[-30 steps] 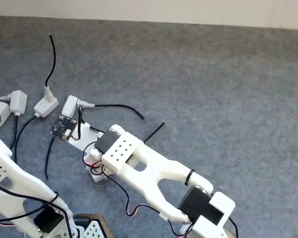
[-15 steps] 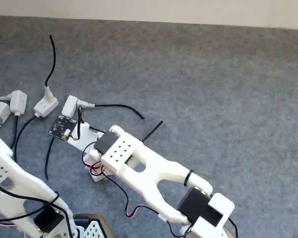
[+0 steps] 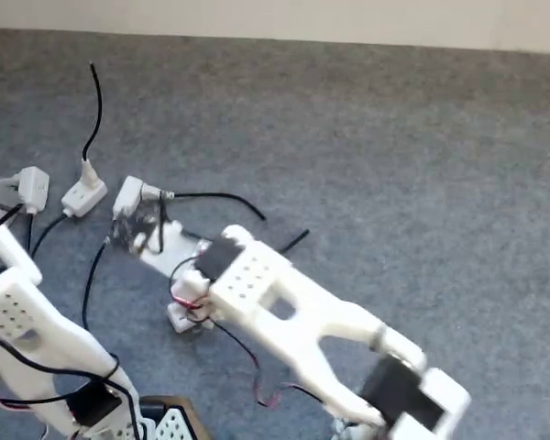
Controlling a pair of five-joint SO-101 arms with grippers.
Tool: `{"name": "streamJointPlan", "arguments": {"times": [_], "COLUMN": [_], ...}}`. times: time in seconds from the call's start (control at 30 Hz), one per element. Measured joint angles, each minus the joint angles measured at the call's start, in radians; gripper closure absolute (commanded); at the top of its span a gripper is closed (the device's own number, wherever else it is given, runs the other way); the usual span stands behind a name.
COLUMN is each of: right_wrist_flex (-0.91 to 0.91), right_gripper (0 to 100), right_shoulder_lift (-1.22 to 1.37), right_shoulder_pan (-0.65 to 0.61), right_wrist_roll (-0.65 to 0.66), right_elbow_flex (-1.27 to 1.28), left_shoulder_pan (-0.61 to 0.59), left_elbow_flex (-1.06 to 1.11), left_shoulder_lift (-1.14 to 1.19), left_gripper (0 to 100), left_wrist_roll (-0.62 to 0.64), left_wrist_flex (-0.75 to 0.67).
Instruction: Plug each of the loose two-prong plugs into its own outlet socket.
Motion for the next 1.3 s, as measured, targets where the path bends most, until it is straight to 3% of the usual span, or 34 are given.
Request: {"name": "streamJointPlan", "arguments": {"times": [0.17,0.37,0.5,0.6,0.77,1.07,1.13,1.3], "right_wrist_flex": [0.035,0.152,0.224,0.236,0.169,-0.083,-0.118,-0.16], "right_gripper": [78.8,78.8,78.8,78.8,78.8,78.8,78.8,78.8], "right_shoulder_lift": [-0.235,-0.496,-0.666,-0.784,-0.976,-1.181,-1.183,-1.191], "right_shoulder_pan": [0.097,0.247,0.4,0.537,0.695,0.755,0.755,0.753], "right_wrist_roll": [0.0,-0.021,-0.064,-0.077,-0.077,-0.044,-0.043,-0.043], "right_elbow_flex": [0.0,-0.052,-0.089,-0.048,0.256,0.895,0.95,0.994], "left_shoulder_pan": [0.118,0.344,0.483,0.554,0.687,0.842,0.865,0.875], "left_elbow_flex": [0.281,0.727,1.017,1.204,1.421,1.579,1.588,1.646], "left_shoulder_lift": [-0.199,-0.482,-0.62,-0.671,-0.697,-0.698,-0.698,-0.698], "left_gripper": [65,65,65,65,65,65,70,92], "left_wrist_roll": [-0.054,-0.173,-0.224,-0.23,-0.215,-0.155,-0.124,-0.078], "left_wrist_flex": [0.0,0.0,-0.018,-0.121,-0.252,-0.413,-0.434,-0.548]}}
